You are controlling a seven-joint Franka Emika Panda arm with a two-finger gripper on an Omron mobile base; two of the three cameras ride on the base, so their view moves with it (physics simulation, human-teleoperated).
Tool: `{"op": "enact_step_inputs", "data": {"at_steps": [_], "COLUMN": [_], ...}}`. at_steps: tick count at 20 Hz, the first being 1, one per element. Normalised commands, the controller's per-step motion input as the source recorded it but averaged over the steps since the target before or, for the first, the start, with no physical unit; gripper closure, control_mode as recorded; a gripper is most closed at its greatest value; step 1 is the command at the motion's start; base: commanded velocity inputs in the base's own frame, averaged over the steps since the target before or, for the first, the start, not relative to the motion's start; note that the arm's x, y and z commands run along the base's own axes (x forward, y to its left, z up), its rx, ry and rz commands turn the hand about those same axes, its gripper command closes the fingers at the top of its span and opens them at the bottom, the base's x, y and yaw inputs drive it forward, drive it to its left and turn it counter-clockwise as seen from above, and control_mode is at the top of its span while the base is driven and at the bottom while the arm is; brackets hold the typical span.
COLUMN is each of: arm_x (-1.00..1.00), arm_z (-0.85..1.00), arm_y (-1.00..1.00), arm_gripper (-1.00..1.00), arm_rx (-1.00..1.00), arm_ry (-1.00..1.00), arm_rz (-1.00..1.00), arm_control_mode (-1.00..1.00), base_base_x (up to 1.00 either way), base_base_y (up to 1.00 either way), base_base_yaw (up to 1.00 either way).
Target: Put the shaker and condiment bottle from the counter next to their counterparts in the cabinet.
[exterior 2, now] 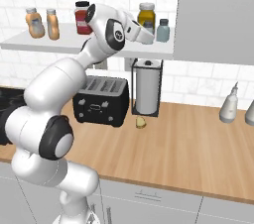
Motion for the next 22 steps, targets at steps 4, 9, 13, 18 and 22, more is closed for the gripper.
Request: {"op": "enact_step_inputs", "data": {"at_steps": [4, 9, 13, 18, 22], "arm_x": [-0.01, -0.21, -0.33, -0.47, -0.61], "arm_z": [-0.08, 0.0, 0.0, 0.0, 0.0], "arm_y": [0.0, 0.0, 0.05, 0.28, 0.47], "arm_gripper": [-1.0, -1.0, -1.0, -1.0, -1.0], "arm_rx": [0.0, 0.0, 0.0, -0.03, -0.05], "arm_ry": [0.0, 0.0, 0.0, 0.0, 0.0], "arm_rz": [0.0, 0.02, 0.07, 0.12, 0.14], "arm_control_mode": [-1.0, -1.0, -1.0, -1.0, -1.0], "base_base_x": [0.0, 0.0, 0.0, 0.0, 0.0], "base_base_y": [0.0, 0.0, 0.0, 0.0, 0.0], "base_base_yaw": [0.0, 0.0, 0.0, 0.0, 0.0]}}
